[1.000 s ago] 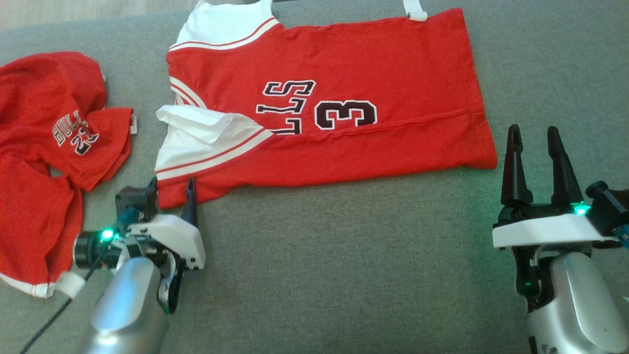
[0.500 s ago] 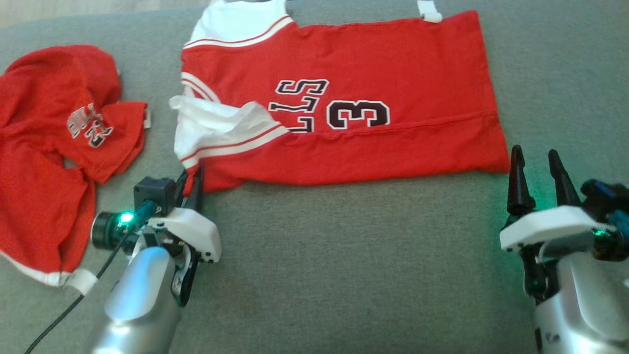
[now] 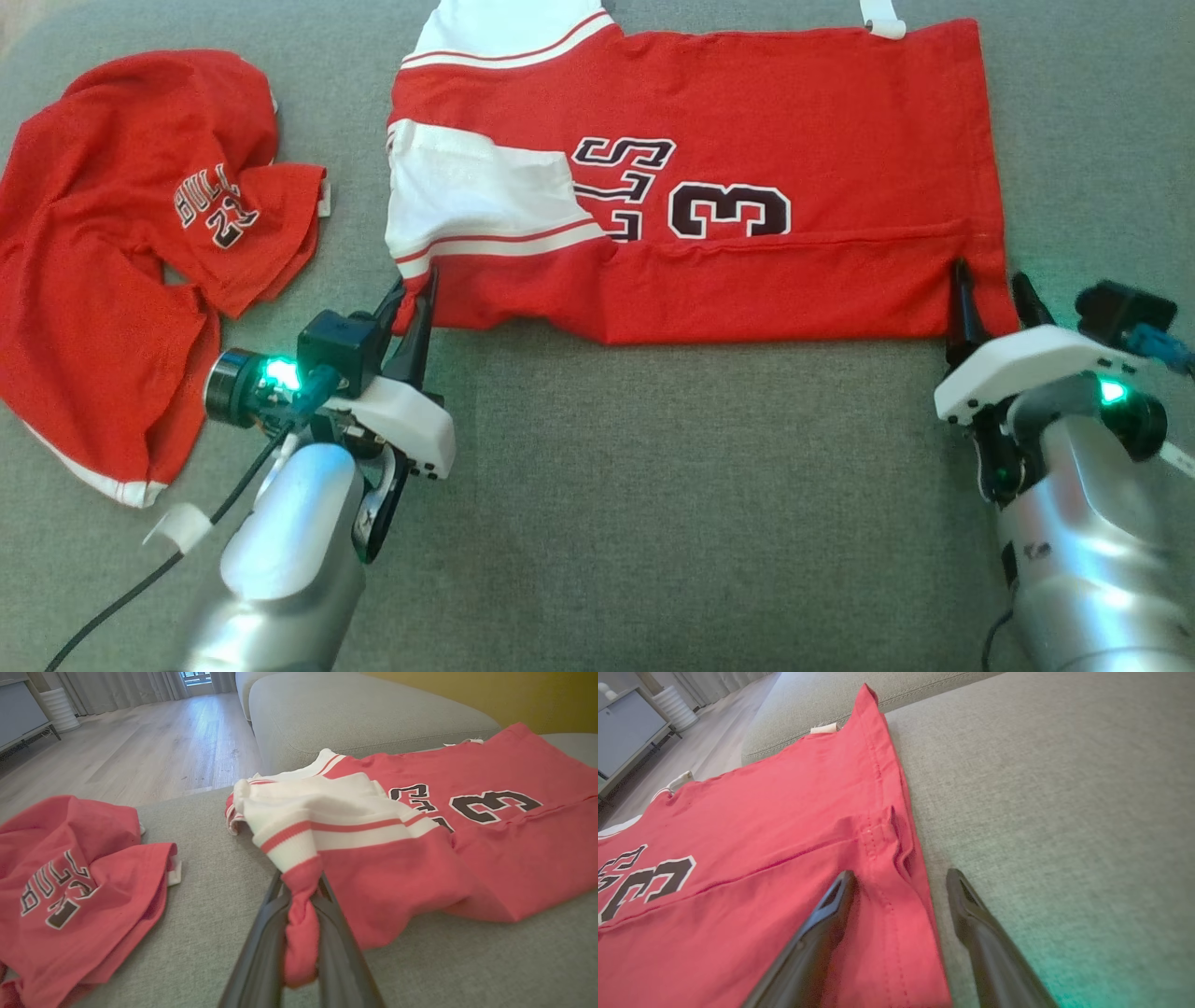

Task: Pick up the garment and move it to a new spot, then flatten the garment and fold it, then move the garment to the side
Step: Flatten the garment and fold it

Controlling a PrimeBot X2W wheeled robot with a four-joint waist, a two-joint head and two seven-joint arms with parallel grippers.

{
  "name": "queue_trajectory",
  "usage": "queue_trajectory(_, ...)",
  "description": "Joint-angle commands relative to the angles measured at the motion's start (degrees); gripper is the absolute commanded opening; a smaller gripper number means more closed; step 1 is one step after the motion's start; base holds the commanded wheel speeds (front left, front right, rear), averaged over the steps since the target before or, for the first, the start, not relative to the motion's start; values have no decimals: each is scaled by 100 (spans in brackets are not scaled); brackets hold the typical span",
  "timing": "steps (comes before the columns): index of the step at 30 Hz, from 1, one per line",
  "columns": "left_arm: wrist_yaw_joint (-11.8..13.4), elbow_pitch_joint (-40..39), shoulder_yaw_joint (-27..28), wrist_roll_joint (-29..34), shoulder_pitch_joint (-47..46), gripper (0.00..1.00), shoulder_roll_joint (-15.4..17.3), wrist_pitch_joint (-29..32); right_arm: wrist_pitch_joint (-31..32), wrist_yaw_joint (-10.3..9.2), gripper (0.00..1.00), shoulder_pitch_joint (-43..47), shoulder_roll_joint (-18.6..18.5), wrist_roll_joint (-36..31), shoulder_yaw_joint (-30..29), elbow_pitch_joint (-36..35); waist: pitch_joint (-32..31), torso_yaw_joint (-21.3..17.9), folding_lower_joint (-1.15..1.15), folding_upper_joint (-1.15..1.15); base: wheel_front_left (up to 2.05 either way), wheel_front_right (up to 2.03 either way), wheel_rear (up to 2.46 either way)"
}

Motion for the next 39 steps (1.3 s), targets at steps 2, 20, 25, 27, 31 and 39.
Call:
queue_trajectory(2,38,-218,163,-10,-199,0,193,36,12,43,0,-54,72,27,352,266,-4,3,0,0,0,0,0)
queue_trajectory(20,166,-184,303,-273,393,0,529,146,-483,43,0,52,72,-767,88,274,-636,-233,0,0,0,0,0)
queue_trajectory(25,212,-360,290,-349,700,0,580,245,-198,43,0,424,72,-676,44,-129,-902,-236,0,0,0,0,0)
queue_trajectory(27,225,-480,258,-371,847,0,589,307,-45,43,0,632,72,-600,42,-330,-1004,-227,0,0,0,0,0)
queue_trajectory(31,216,-757,176,-449,1224,0,609,494,307,43,0,1139,72,-503,67,-809,-1210,-234,0,0,0,0,0)
queue_trajectory(39,306,-1435,95,-670,2087,0,688,912,991,43,0,2167,72,-163,142,-2004,-1440,-303,0,0,0,0,0)
